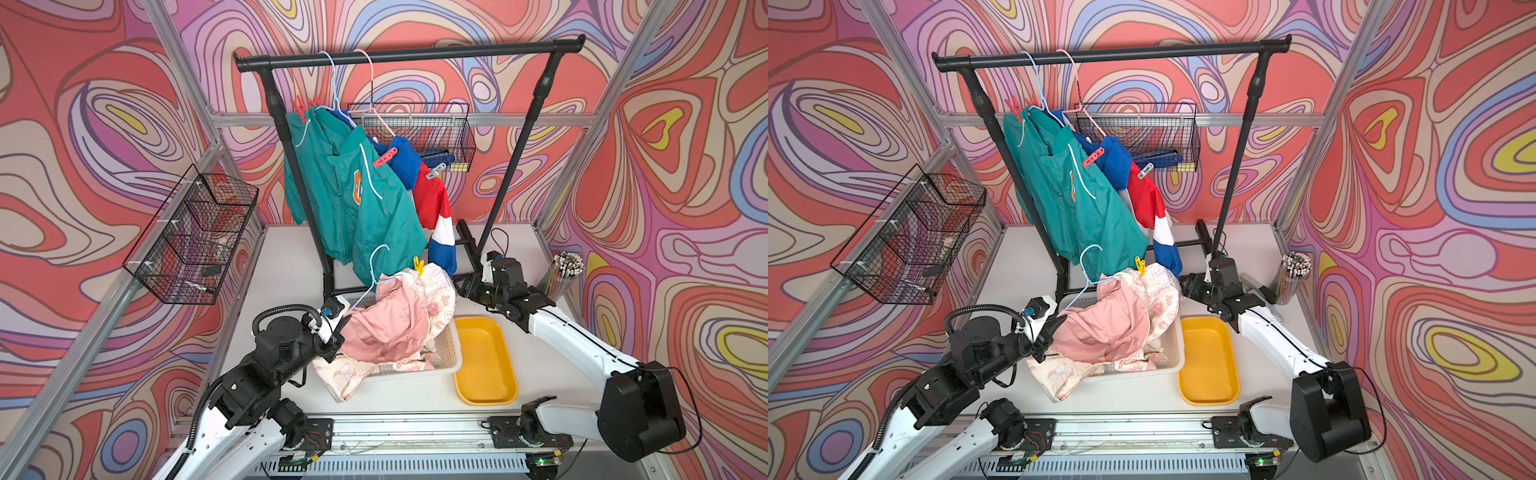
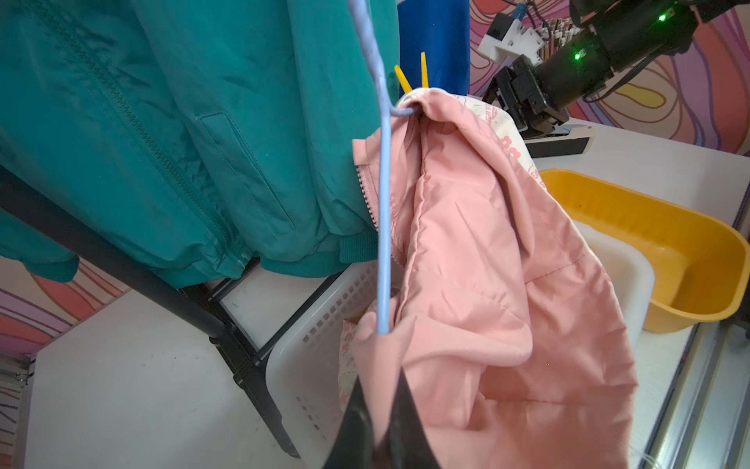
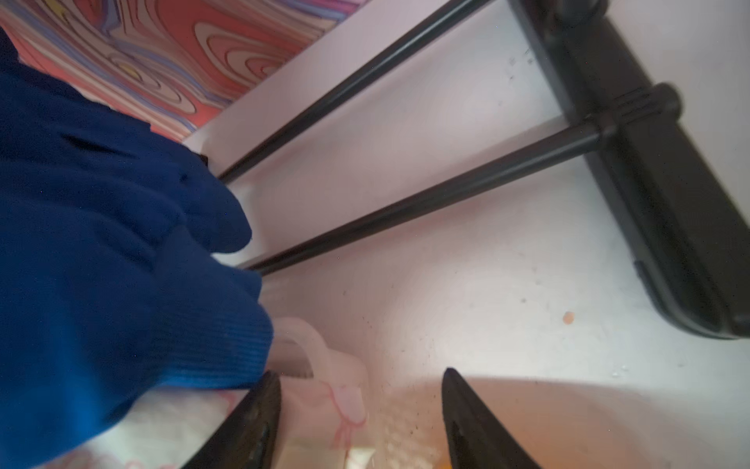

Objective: Remove the clothespins securing jackets to the hanger
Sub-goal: Move the basket to the center of the board.

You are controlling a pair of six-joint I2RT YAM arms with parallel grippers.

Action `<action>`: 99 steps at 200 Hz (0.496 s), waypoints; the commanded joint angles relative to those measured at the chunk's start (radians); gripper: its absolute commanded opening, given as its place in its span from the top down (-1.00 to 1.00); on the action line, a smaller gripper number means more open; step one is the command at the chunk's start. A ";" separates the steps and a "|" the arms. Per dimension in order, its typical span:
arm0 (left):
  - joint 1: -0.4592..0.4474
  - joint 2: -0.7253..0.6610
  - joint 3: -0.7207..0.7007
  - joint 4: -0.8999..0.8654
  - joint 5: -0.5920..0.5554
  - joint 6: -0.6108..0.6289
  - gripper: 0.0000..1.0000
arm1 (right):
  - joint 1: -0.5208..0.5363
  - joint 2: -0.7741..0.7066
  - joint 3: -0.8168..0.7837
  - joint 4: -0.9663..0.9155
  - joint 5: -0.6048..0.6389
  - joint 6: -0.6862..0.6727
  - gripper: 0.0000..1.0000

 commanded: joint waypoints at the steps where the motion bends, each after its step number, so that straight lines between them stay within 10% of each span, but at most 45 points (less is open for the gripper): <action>1: -0.005 -0.028 -0.008 0.059 0.007 -0.007 1.00 | 0.040 0.023 0.035 0.013 0.028 0.002 -0.23; 99: -0.005 -0.058 0.003 0.060 -0.042 0.006 1.00 | 0.284 0.052 0.097 0.025 0.113 -0.007 0.14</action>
